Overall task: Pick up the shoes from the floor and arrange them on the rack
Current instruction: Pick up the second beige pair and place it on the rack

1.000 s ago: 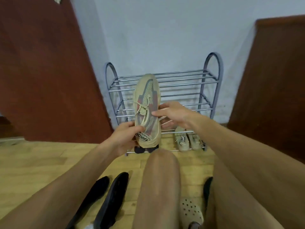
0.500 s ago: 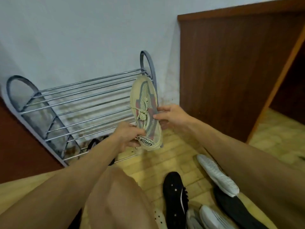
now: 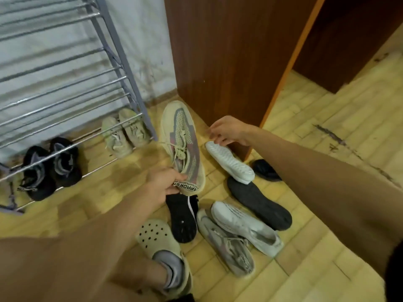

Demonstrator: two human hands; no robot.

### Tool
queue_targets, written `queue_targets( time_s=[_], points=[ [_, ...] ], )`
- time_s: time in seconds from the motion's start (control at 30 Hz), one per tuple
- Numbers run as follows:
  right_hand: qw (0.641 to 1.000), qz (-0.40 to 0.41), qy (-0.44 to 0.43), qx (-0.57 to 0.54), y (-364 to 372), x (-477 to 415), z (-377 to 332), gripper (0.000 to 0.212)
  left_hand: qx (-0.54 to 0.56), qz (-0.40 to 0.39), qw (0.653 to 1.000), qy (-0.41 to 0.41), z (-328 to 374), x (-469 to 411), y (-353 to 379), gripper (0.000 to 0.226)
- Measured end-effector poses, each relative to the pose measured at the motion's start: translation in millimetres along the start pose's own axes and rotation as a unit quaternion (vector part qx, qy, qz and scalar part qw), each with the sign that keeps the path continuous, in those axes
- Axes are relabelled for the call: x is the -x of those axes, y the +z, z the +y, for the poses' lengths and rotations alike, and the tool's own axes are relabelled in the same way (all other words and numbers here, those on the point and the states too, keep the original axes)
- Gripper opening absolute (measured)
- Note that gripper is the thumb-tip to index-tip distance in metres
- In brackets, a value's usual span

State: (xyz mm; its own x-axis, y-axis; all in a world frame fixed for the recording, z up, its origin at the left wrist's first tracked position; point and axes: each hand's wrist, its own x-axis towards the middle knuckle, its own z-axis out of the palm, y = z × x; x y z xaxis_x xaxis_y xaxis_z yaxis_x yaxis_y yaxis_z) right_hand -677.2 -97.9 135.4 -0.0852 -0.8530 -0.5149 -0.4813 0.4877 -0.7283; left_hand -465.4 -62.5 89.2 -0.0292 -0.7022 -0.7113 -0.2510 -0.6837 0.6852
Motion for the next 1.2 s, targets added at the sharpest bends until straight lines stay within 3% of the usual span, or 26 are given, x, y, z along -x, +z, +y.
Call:
queue_targets(
  time_s=[0.13,0.23,0.43,0.57,0.7,0.8,0.93,1.07,1.2],
  points=[
    [0.997,0.007,0.07,-0.027,18.4,15.1,75.0,0.029,-0.046,-0.017,0.999,-0.017,-44.5,6.4,11.6,0.024],
    [0.989,-0.015,0.148,-0.026,39.8,39.1,134.2,0.035,-0.075,-0.028,0.996,-0.037,-67.8,15.0,12.8,0.039],
    [0.96,-0.164,0.221,0.054,82.3,89.5,221.0,0.032,-0.077,-0.109,0.987,-0.092,-105.6,45.4,33.8,0.041],
    [0.912,-0.258,0.262,0.184,122.6,109.3,259.5,0.052,-0.091,-0.122,0.985,-0.083,-107.1,49.0,40.5,0.046],
    [0.934,-0.121,0.197,0.273,174.3,116.6,289.4,0.085,-0.093,-0.1,0.989,-0.061,-100.3,47.5,37.5,0.049],
    [0.954,-0.006,0.192,0.231,194.1,116.7,294.0,0.093,-0.074,-0.093,0.992,-0.052,-95.0,47.0,34.5,0.049],
    [0.949,-0.02,0.234,0.209,192.3,111.5,285.4,0.104,-0.067,-0.091,0.992,-0.049,-92.3,45.8,31.4,0.048],
    [0.946,-0.122,0.282,0.103,172.6,109.6,267.6,0.074,-0.07,-0.084,0.992,-0.055,-91.4,45.1,27.3,0.048],
    [0.936,-0.187,0.286,0.084,136.8,101.9,236.4,0.056,-0.061,-0.07,0.994,-0.054,-86.3,44.8,23.6,0.038]
  ],
)
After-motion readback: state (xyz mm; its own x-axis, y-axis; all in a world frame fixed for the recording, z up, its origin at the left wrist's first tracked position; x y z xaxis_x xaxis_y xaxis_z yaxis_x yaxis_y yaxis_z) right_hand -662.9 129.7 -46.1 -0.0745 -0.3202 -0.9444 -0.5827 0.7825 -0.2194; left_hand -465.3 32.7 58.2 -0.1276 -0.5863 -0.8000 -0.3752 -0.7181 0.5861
